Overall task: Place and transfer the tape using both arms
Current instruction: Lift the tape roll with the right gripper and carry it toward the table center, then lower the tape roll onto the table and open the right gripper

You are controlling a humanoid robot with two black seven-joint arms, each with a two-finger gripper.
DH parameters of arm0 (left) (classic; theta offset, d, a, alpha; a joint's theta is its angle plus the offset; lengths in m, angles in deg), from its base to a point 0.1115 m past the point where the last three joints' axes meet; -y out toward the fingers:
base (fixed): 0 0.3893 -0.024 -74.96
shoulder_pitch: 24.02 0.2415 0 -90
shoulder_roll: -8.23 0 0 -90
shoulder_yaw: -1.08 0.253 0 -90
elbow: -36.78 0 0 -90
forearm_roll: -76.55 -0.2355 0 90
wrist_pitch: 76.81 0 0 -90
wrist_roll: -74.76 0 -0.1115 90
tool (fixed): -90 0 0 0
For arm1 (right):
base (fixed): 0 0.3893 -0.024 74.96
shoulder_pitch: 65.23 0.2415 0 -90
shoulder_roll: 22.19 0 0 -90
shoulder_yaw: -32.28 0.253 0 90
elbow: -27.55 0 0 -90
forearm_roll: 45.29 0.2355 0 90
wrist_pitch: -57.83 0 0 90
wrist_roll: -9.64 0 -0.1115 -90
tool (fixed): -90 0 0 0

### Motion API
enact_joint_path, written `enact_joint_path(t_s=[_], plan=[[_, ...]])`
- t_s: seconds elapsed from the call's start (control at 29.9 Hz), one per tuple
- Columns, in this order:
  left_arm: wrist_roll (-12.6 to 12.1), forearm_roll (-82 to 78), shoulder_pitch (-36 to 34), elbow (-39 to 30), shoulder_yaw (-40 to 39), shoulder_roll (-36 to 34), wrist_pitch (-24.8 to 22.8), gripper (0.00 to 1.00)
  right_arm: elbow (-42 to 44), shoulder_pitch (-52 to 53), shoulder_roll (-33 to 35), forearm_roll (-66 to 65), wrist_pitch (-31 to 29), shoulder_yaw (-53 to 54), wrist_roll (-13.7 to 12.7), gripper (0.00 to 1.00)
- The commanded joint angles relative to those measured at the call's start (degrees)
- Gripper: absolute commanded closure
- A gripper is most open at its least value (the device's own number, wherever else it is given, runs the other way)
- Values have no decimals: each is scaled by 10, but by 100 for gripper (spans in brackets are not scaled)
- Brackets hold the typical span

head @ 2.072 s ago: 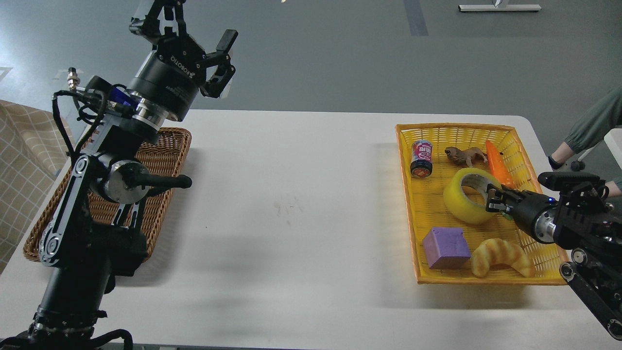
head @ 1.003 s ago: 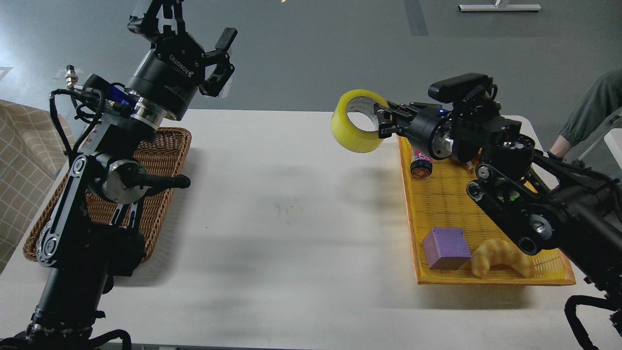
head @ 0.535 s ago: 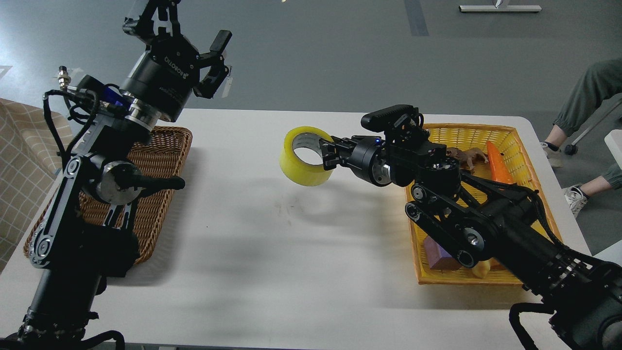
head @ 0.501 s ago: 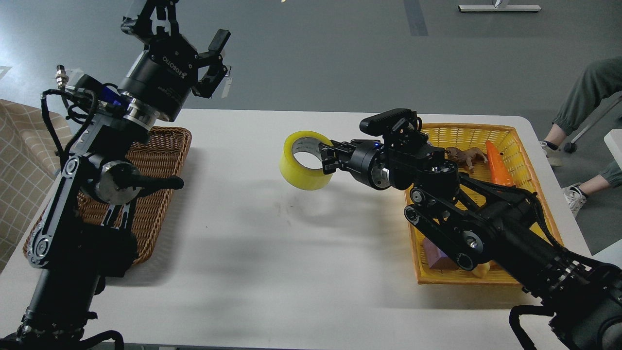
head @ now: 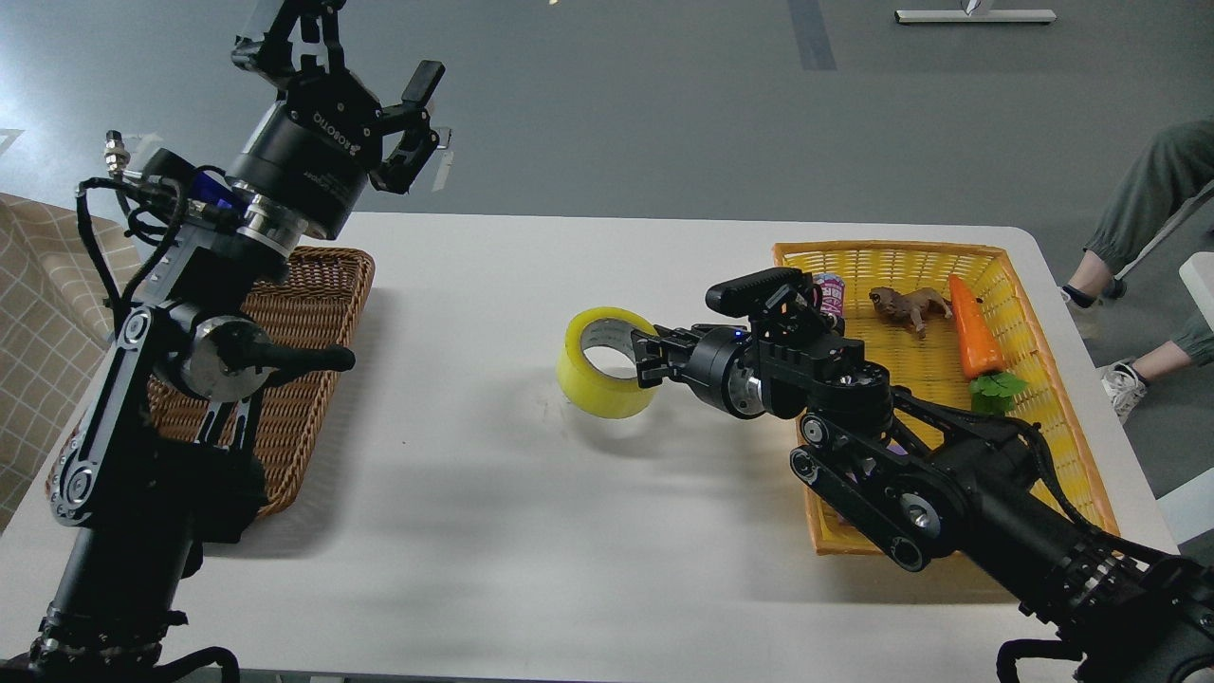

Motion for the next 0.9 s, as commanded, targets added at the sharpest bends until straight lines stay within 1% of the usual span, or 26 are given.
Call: enact_joint_path(t_s=[0.0,0.37,0.4,0.43,0.53,0.6,0.67,0.87], plan=[[1,0,0,0,-1,0,0,2,0,-4,0,1,6,1,0,93],[1,0,11,0,-2,0,-2,2,-7,-37,0,18,12,3,-1,91],[1,0,11,0,-3,0,-2,2,-4,-37,0,19,13,4,-1,90],[1,0,11,0,-3,0,-2,2,-1,-36,0,21,13,9,-1,84],[2,1,11,0,-3,0,-1,2,2,-37,0,39,15,44,-2,75],[2,1,11,0,-3,0,0,2,4,-37,0,44,15,49,-2,75],[2,1,11,0,-3,2,0,2,4,-36,0,44,20,49,-1,71],[2,1,12,0,-2,8,0,2,4,-39,0,52,40,49,-1,69]])
